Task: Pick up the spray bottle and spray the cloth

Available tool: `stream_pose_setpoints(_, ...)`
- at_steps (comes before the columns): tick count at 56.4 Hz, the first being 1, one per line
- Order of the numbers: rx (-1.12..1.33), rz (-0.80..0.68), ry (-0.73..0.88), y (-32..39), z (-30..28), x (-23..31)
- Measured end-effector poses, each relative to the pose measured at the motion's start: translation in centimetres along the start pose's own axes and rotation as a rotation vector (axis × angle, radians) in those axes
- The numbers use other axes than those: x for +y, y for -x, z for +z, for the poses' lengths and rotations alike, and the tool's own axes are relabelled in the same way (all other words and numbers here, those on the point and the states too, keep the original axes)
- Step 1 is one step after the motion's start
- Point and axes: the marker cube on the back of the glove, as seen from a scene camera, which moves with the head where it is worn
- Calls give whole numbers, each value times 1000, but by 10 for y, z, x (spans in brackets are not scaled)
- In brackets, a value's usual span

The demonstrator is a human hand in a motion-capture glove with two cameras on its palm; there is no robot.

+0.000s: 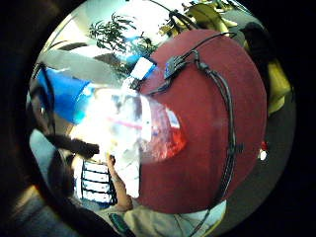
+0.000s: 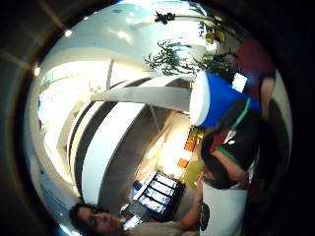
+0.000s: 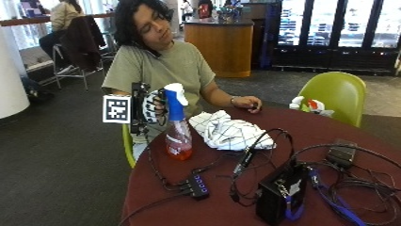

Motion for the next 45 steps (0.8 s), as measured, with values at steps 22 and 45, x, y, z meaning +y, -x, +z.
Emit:
stream_pose_setpoints(22, 84, -52, -5, 7, -13, 9)
stream_pose_setpoints(45, 553, -173, 540, 49, -61, 55)
